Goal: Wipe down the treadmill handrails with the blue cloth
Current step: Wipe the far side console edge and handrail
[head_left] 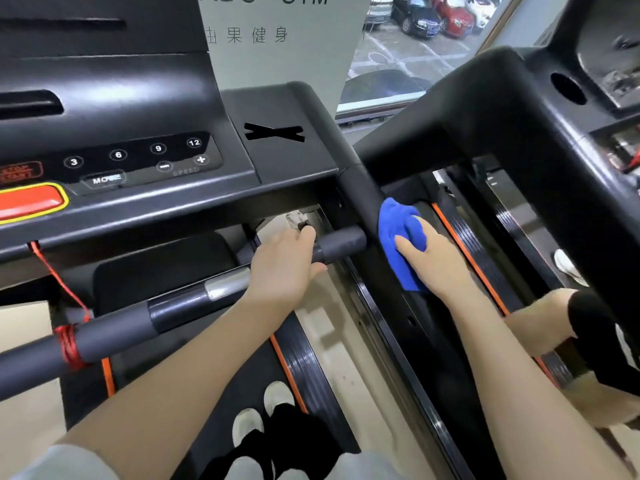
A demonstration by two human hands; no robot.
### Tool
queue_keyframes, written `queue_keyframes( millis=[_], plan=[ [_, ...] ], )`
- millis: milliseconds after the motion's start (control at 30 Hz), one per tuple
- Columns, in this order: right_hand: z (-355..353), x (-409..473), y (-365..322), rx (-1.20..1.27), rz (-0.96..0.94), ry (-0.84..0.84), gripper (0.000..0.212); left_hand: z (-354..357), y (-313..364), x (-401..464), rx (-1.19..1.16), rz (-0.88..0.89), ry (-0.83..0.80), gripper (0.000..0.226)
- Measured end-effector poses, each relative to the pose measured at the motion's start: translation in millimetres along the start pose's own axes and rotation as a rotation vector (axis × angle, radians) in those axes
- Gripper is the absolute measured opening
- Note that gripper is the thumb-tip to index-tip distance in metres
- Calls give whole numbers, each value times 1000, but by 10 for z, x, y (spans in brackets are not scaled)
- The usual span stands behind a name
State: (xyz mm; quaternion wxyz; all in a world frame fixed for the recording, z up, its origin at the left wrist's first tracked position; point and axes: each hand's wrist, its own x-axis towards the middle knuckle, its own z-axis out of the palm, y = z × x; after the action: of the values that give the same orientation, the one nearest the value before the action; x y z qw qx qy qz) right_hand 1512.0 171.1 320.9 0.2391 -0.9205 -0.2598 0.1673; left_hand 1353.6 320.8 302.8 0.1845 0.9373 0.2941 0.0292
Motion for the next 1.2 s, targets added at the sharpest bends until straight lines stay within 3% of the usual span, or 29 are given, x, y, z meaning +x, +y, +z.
queue_keyframes(
  millis=[167,333,500,667,733,800,933,1033,1100,1200],
  plan=[
    [171,-276,-42,-384,17,245,54,3,4,-25,38,22,55,36],
    [372,-55,-187,-755,-404,279,55,6,-11,-34,55,53,59,39],
    [393,-370,28,-951,-634,317,38,29,-35,-49,41,50,56,41],
    [568,-777,432,-1497,-846,-192,23,25,-23,-52,43,60,77,40],
    [604,-675,280,-1624,-811,-293,25,27,-19,-43,62,55,84,40],
    [703,-502,184,-1670,-839,-291,30,26,-7,-42,69,55,103,39],
    [543,-300,61,-1496,-840,-14,24,24,34,-48,38,42,111,35],
    [256,-419,243,-1038,-881,213,28,41,50,-48,33,24,102,35],
    [110,-540,347,-794,-757,222,41,51,50,-53,45,14,101,35],
    [2,-459,401,-385,-493,93,54,69,97,-69,73,-20,119,33]
  ],
)
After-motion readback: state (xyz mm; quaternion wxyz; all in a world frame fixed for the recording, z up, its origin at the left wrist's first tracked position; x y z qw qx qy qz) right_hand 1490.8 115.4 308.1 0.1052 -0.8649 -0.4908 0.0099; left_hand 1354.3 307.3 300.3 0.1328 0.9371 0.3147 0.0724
